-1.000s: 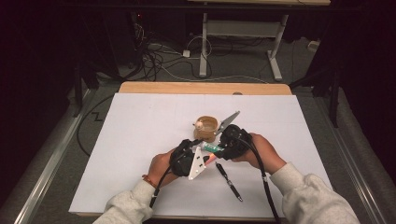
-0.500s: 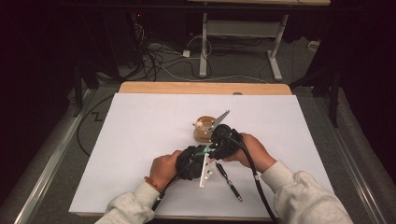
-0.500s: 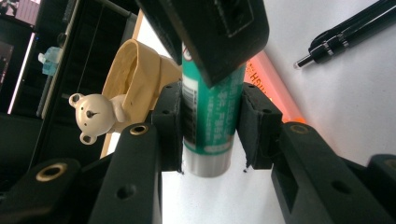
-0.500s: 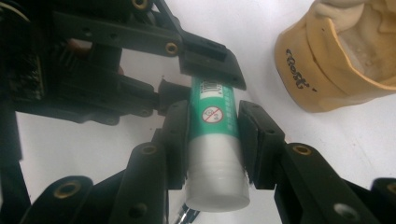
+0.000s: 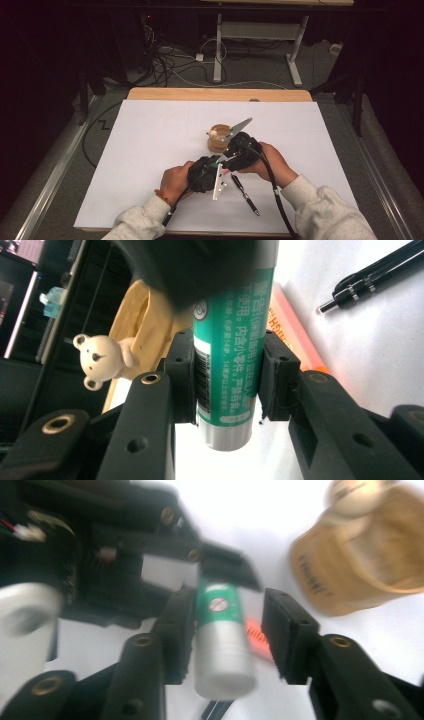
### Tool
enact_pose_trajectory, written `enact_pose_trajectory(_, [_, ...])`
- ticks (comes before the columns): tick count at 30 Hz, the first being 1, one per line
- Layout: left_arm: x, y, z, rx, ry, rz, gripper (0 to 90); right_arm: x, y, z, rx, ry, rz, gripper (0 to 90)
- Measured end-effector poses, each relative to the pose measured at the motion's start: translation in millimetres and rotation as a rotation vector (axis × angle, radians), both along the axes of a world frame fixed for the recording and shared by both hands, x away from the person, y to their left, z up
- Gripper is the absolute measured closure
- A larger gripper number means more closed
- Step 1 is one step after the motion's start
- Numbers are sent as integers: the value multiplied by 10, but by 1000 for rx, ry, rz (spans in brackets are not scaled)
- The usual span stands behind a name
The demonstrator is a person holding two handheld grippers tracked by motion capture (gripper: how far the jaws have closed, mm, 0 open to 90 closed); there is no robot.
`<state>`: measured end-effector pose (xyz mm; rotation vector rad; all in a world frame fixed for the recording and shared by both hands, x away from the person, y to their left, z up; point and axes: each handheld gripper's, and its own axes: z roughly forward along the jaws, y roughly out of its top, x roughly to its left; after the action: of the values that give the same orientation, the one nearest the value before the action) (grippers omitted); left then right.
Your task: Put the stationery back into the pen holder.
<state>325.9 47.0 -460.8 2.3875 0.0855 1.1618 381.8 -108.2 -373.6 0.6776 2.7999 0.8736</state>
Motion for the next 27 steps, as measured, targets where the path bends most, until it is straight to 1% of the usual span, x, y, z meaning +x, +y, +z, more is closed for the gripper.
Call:
enact_pose_trajectory(1, [13, 33, 16, 2, 14, 4, 631, -50, -108, 86, 64, -67, -45, 510])
enact_pose_trajectory(3, [21, 48, 24, -6, 17, 8, 631, -90, -245, 158, 123, -128, -84, 488])
enact_pose_trajectory(4, [29, 63, 24, -34, 26, 12, 631, -90, -245, 158, 123, -128, -84, 488])
enact_pose_trajectory(5, [38, 78, 26, -53, 34, 11, 631, -117, -317, 183, 144, -169, -106, 482])
enact_pose_trajectory(6, [46, 87, 24, -69, 37, 13, 631, -166, -461, 201, 184, -228, -135, 475])
enact_pose_trajectory(7, [54, 95, 28, -68, 39, 17, 631, -196, -535, 198, 203, -272, -156, 476])
enact_pose_trajectory(8, [62, 103, 26, -79, 38, 22, 631, -229, -609, 184, 221, -326, -178, 476])
enact_pose_trajectory(9, [72, 111, 23, -107, 47, 22, 631, -229, -609, 184, 221, -326, -178, 476])
enact_pose_trajectory(10, [83, 119, 21, -132, 59, 22, 631, -260, -681, 159, 236, -372, -197, 476])
enact_pose_trajectory(11, [89, 124, 22, -133, 60, 25, 631, -287, -771, 115, 258, -409, -217, 476])
enact_pose_trajectory(13, [107, 136, 18, -151, 80, 24, 631, -304, -881, 33, 269, -428, -247, 472])
enact_pose_trajectory(15, [122, 147, 15, -173, 92, 28, 631, -321, -989, -69, 280, -439, -255, 454])
enact_pose_trajectory(16, [131, 157, 17, -193, 102, 27, 631, -336, -1037, -121, 288, -455, -272, 453])
enact_pose_trajectory(18, [148, 176, 23, -231, 117, 26, 632, -363, -1123, -220, 294, -466, -292, 428])
enact_pose_trajectory(20, [167, 197, 31, -271, 141, 23, 631, -392, -1205, -318, 305, -480, -326, 428])
enact_pose_trajectory(23, [199, 224, 46, -323, 178, 14, 631, -434, -1315, -454, 315, -490, -351, 415])
enact_pose_trajectory(24, [209, 232, 54, -338, 189, 8, 631, -449, -1349, -493, 310, -496, -354, 405])
enact_pose_trajectory(26, [233, 249, 76, -382, 220, -3, 632, -477, -1408, -559, 316, -501, -370, 383])
enact_pose_trajectory(27, [244, 256, 89, -401, 227, -7, 632, -491, -1432, -589, 323, -499, -379, 374])
